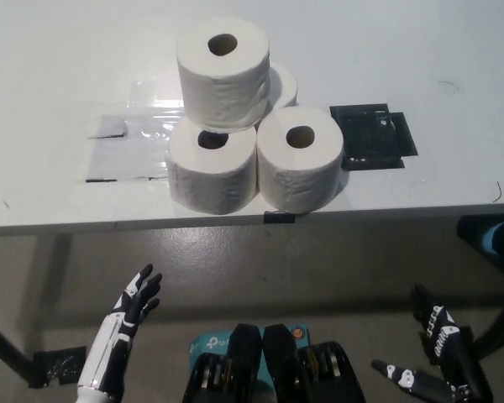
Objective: A few rolls of toilet paper are kept infront of the robot and the robot uses its right hand to lift one of the rolls and and places it on top of the other rolls to stack it.
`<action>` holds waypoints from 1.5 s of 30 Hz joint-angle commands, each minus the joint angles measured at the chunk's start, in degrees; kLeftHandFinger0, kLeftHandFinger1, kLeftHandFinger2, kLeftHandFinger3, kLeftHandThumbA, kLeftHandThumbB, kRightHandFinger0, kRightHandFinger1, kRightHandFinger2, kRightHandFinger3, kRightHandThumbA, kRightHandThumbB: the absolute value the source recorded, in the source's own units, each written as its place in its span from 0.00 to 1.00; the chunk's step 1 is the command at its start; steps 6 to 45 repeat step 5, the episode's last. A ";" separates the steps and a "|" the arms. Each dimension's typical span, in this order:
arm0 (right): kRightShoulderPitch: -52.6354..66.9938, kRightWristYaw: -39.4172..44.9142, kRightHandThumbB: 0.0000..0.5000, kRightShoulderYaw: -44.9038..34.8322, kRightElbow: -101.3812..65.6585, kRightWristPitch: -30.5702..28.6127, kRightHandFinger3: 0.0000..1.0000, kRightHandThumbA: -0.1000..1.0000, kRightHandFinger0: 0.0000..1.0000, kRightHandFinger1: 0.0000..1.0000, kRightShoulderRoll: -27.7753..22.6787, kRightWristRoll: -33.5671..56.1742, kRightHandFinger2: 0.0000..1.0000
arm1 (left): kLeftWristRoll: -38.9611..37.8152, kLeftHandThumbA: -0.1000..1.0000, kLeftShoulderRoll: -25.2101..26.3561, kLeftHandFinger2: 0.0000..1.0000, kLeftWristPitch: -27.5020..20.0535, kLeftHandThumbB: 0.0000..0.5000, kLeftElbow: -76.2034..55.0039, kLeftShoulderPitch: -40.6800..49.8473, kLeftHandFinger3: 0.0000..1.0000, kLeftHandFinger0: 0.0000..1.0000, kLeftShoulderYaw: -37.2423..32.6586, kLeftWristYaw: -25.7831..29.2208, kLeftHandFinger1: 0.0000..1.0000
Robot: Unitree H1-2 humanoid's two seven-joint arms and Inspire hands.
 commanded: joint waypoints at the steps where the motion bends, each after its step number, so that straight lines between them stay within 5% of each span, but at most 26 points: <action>1: -0.50 -2.96 0.27 1.80 -0.62 -3.85 1.00 1.00 1.00 1.00 -1.06 3.20 1.00 | -0.93 1.00 0.46 1.00 -2.27 0.62 -1.60 -0.49 1.00 1.00 -0.26 -1.11 1.00; 45: -0.78 -3.65 0.23 2.72 -0.33 -3.82 1.00 1.00 1.00 1.00 -1.70 3.75 1.00 | -0.88 1.00 0.47 1.00 -2.29 0.65 -1.49 -0.93 1.00 1.00 -0.19 -1.05 1.00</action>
